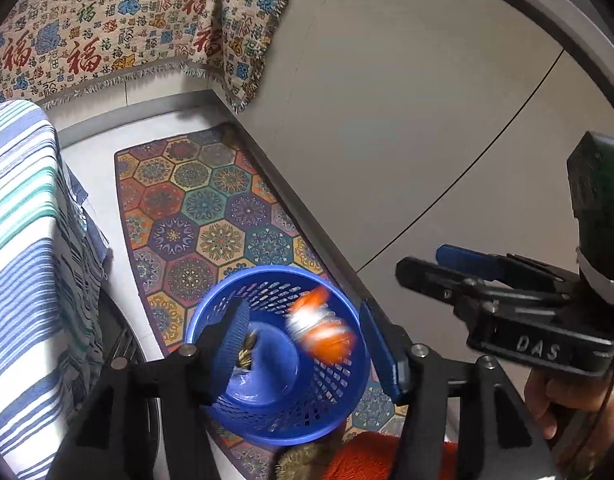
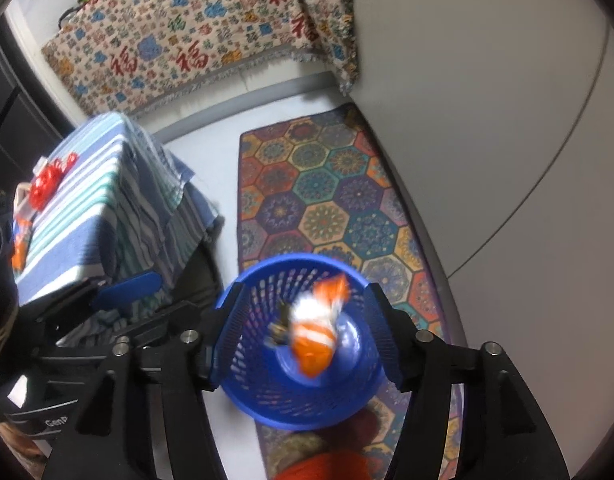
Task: Collect trash
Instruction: 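Open both tools to drop the items into the blue wastebasket, then grasp the red snack bag with the left tool while the right tool grasps the orange can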
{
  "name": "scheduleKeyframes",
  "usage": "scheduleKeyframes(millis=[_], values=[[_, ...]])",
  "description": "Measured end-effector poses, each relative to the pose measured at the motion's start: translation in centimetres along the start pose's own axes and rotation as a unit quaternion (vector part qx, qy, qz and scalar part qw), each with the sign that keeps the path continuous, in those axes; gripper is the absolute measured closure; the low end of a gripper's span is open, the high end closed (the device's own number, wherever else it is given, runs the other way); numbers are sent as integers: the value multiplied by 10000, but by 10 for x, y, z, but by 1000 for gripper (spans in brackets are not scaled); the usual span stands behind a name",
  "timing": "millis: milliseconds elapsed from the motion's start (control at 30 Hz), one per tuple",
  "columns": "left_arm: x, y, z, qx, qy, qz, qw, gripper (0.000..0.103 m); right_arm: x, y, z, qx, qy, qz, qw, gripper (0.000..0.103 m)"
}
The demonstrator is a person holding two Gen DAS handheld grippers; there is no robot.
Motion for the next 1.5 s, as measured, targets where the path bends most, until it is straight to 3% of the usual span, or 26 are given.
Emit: scheduleKeyframes(millis=[100,167,233,433,500,533,600,800,867,1033,1200,1300,1367,1500], values=[[-2,22,2,310,-35,-50,9995,43,0,8,-2,222,3,209,9995,35],[-4,44,9,638,-110,-98,9979,31,-4,18,-7,524,60,354,9980,29],[-6,68,18,1001,-206,-205,9945,28,-9,29,-11,860,118,478,9951,19],[-37,121,52,914,-304,-240,9951,28,-36,57,-19,1781,317,682,9811,8],[-52,139,65,878,-253,-365,9951,25,-49,64,-21,2043,412,668,9758,6],[-60,148,71,888,-149,-499,9947,17,-60,67,-22,2178,506,672,9724,4],[-78,165,84,981,13,-735,9925,17,-78,65,-23,2234,631,691,9702,4],[-148,200,119,1021,350,-1483,9830,17,-158,38,-21,2073,1346,224,9687,4],[-179,209,131,996,592,-1848,9759,17,-188,27,-14,1965,1638,-14,9667,4],[-256,233,164,903,1114,-2791,9495,17,-277,-15,19,1368,2396,-900,9570,5],[-317,244,185,600,1467,-3407,9267,17,-353,-62,61,542,3318,-1330,9324,12],[-340,243,191,411,1557,-3468,9240,14,-374,-86,72,226,3556,-1355,9245,16],[-352,246,192,476,1753,-3151,9315,14,-377,-102,68,-12,3521,-1284,9271,22],[-364,244,186,442,1712,-3189,9311,14,-381,-122,66,-235,3203,-1270,9385,21]])
Point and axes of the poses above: each gripper's, at about its wrist camera, not at the fingertips, and y roughly against the way its jaws point, x to its right, z to its underside, the point moved 1 cm from there along -y, roughly the way its jaws point, and after that the axes turned 9 degrees about -z, right-handed, at the moved point
